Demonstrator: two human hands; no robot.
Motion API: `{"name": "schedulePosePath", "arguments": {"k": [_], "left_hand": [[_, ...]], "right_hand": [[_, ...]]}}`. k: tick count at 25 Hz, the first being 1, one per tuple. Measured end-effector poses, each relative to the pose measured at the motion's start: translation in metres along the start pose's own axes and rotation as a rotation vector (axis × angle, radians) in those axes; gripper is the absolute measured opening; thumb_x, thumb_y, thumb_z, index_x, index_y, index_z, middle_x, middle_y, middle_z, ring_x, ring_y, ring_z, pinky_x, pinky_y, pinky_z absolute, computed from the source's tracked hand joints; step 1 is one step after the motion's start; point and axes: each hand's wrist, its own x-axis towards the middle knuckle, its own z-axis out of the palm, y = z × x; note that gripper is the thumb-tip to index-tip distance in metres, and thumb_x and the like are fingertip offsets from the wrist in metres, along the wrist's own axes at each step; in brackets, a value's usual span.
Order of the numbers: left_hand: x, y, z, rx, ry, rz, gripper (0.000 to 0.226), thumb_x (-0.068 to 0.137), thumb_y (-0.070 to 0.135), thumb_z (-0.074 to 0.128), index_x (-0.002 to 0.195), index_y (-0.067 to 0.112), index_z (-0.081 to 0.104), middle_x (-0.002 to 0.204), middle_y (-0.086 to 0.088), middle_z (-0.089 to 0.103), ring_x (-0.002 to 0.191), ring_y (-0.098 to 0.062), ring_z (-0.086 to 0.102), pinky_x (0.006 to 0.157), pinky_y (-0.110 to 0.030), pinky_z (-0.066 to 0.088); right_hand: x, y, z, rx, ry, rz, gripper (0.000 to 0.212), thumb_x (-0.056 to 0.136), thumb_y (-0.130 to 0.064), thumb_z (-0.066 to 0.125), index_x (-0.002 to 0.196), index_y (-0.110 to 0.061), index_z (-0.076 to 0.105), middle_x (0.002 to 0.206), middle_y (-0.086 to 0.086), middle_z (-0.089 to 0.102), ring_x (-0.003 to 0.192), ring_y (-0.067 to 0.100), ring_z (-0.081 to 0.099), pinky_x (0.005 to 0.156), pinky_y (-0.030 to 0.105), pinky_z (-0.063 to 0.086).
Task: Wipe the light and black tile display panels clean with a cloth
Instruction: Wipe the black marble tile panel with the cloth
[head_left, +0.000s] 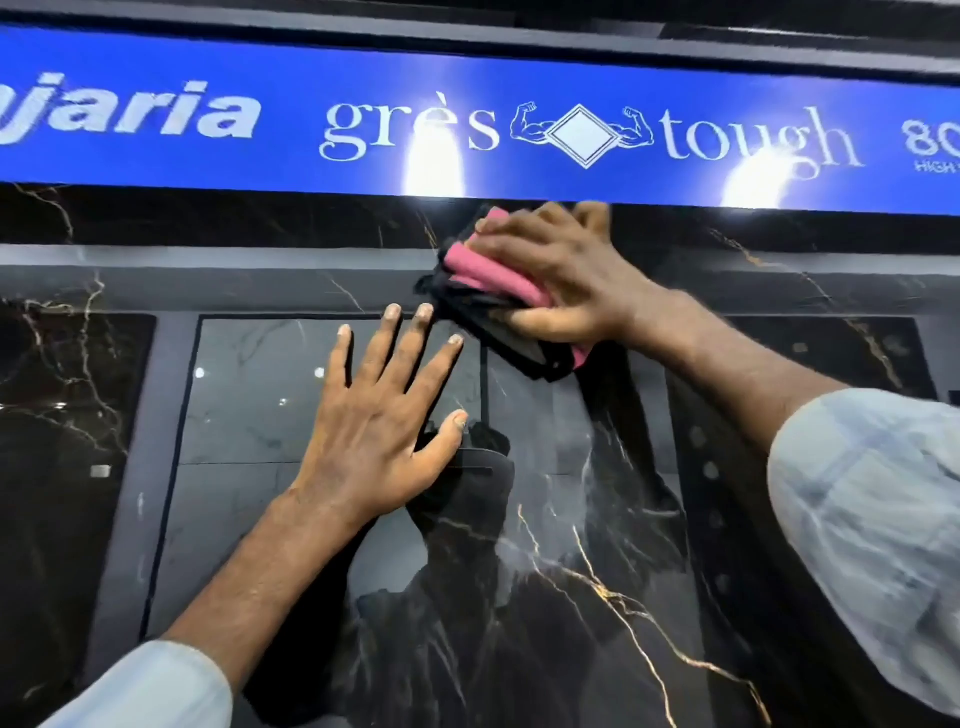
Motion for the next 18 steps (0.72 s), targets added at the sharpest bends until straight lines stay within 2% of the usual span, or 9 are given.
{"name": "schedulePosePath", "arguments": {"k": [3, 4, 7, 8, 10, 11, 15, 16, 18], "left_hand": [[0.0, 0.0, 0.0, -0.034, 0.003, -0.004, 0.072, 0.098, 0.055, 0.036, 0.16, 0.02, 0.04, 0.171, -0.011, 0.025, 0.159, -0.035, 0.02, 0.124, -0.065, 0.012], [0.0, 0.001, 0.0, -0.038, 0.01, -0.004, 0.072, 0.098, 0.055, 0.037, 0.16, 0.02, 0.041, 0.171, -0.012, 0.026, 0.159, -0.035, 0.021, 0.124, -0.066, 0.013], [0.0, 0.0, 0.003, -0.035, 0.039, 0.003, 0.071, 0.097, 0.055, 0.038, 0.157, 0.019, 0.045, 0.168, -0.014, 0.032, 0.158, -0.036, 0.023, 0.124, -0.067, 0.015], [0.0, 0.0, 0.004, -0.041, 0.044, 0.003, 0.071, 0.097, 0.055, 0.038, 0.157, 0.019, 0.044, 0.169, -0.014, 0.031, 0.158, -0.035, 0.023, 0.124, -0.067, 0.015], [-0.001, 0.001, 0.005, -0.056, 0.042, 0.001, 0.071, 0.097, 0.055, 0.038, 0.158, 0.02, 0.043, 0.17, -0.012, 0.028, 0.159, -0.034, 0.021, 0.124, -0.067, 0.014], [-0.001, 0.0, 0.005, -0.059, 0.044, 0.002, 0.071, 0.097, 0.055, 0.039, 0.158, 0.019, 0.043, 0.17, -0.012, 0.028, 0.159, -0.035, 0.021, 0.125, -0.067, 0.013], [-0.002, 0.0, 0.002, -0.085, 0.038, 0.011, 0.071, 0.095, 0.056, 0.042, 0.153, 0.016, 0.05, 0.166, -0.014, 0.036, 0.157, -0.037, 0.025, 0.125, -0.067, 0.012], [-0.003, 0.0, 0.0, -0.114, 0.046, 0.014, 0.069, 0.095, 0.054, 0.044, 0.152, 0.016, 0.051, 0.166, -0.013, 0.036, 0.156, -0.037, 0.026, 0.125, -0.066, 0.012], [-0.009, 0.0, -0.004, -0.19, 0.07, 0.003, 0.065, 0.095, 0.05, 0.048, 0.15, 0.016, 0.054, 0.166, -0.011, 0.036, 0.156, -0.034, 0.028, 0.125, -0.064, 0.014]], "right_hand": [[0.009, 0.002, -0.006, 0.081, 0.112, 0.394, 0.068, 0.077, -0.056, 0.054, 0.141, -0.034, 0.056, 0.135, -0.007, 0.058, 0.11, 0.03, 0.054, 0.079, 0.039, 0.018], [0.015, -0.007, -0.002, 0.033, 0.092, 0.371, 0.07, 0.076, -0.057, 0.051, 0.142, -0.031, 0.055, 0.136, -0.006, 0.057, 0.109, 0.031, 0.053, 0.08, 0.04, 0.021], [0.024, -0.02, 0.002, -0.055, -0.022, -0.031, 0.074, 0.079, -0.057, 0.052, 0.147, -0.027, 0.05, 0.142, -0.003, 0.055, 0.11, 0.026, 0.051, 0.082, 0.04, 0.026], [0.025, -0.013, 0.001, -0.046, -0.016, 0.016, 0.071, 0.08, -0.057, 0.055, 0.146, -0.03, 0.051, 0.141, -0.006, 0.055, 0.111, 0.026, 0.051, 0.08, 0.039, 0.023], [0.031, -0.011, -0.001, 0.035, 0.081, 0.397, 0.066, 0.08, -0.056, 0.056, 0.143, -0.036, 0.052, 0.137, -0.01, 0.056, 0.111, 0.029, 0.052, 0.078, 0.038, 0.018], [0.034, -0.019, 0.0, 0.024, 0.092, 0.5, 0.067, 0.08, -0.057, 0.053, 0.143, -0.036, 0.051, 0.137, -0.009, 0.055, 0.111, 0.03, 0.051, 0.079, 0.039, 0.019], [0.035, -0.041, 0.006, -0.017, -0.049, 0.053, 0.074, 0.083, -0.057, 0.052, 0.151, -0.027, 0.046, 0.144, -0.003, 0.052, 0.113, 0.026, 0.046, 0.084, 0.039, 0.025], [0.032, -0.035, 0.003, 0.01, -0.038, 0.086, 0.073, 0.084, -0.055, 0.055, 0.15, -0.026, 0.047, 0.142, -0.001, 0.053, 0.112, 0.027, 0.047, 0.086, 0.039, 0.027], [0.023, -0.036, 0.0, 0.072, 0.029, 0.329, 0.07, 0.084, -0.054, 0.056, 0.148, -0.026, 0.049, 0.139, 0.0, 0.054, 0.112, 0.03, 0.048, 0.091, 0.046, 0.034]]}}
